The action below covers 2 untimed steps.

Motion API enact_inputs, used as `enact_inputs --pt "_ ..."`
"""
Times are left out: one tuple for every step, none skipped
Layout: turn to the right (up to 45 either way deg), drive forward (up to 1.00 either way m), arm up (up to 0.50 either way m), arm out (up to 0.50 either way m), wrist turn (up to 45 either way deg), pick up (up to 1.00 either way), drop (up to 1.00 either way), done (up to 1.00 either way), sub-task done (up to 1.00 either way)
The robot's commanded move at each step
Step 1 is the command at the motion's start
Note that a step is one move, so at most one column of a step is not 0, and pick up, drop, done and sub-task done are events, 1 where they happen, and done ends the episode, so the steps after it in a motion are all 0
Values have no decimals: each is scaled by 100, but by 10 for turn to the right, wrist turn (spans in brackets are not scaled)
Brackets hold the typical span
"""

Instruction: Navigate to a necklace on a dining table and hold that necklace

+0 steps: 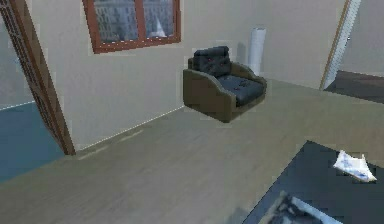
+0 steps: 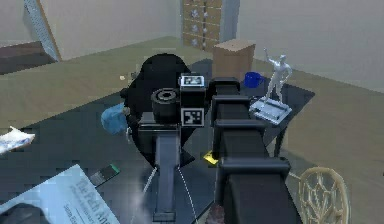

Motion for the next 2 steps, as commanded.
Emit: enact_inputs --pt "0 0 0 0 450 0 0 0 0" --pt "0 0 0 0 450 0 0 0 0"
